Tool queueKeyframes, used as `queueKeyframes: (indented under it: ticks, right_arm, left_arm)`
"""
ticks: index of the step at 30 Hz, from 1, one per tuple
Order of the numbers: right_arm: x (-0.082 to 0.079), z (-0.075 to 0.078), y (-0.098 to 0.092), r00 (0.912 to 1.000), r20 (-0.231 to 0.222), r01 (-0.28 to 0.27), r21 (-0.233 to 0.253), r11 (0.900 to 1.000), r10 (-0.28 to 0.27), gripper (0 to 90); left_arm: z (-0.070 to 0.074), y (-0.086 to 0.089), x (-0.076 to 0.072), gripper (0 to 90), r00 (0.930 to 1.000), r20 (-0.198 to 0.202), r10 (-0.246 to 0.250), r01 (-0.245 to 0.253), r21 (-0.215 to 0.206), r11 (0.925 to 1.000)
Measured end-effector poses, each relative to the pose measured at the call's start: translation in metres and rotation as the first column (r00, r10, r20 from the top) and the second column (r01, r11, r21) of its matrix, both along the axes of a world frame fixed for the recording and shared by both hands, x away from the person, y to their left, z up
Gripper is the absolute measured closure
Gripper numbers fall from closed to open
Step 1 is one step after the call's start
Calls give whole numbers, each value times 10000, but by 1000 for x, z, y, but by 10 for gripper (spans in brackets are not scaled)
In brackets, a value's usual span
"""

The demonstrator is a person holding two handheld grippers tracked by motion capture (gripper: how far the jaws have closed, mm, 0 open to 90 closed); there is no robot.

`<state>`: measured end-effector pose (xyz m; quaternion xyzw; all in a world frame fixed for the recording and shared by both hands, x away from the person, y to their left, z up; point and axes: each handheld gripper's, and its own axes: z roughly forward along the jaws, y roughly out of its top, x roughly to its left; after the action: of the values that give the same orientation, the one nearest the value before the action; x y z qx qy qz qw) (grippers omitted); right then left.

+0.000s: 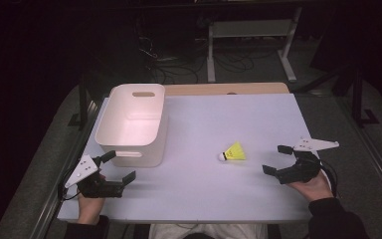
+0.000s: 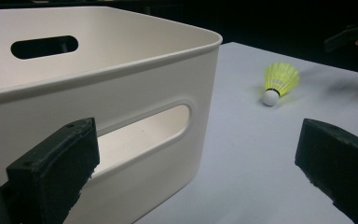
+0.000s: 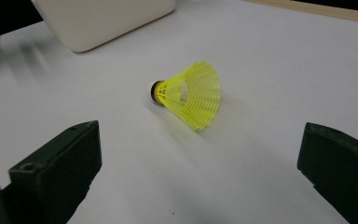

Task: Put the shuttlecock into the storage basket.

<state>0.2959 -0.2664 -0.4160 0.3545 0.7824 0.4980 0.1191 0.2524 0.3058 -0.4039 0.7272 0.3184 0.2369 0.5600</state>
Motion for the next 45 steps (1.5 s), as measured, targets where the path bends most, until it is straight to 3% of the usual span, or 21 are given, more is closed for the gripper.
queueKeyframes:
  ticks: [23, 45]
  right_arm:
    - [-3, 6, -1, 10000, -47, 28, -15, 10000, -28, 0]
    - [1, 21, 18, 9966, -47, -823, -314, 9961, 822, 0]
  left_arm:
    - [-1, 1, -1, 0, 9999, -109, 29, -29, -3, 10000]
    - [-2, 1, -2, 0, 9999, -146, 6, -6, 30, 10000]
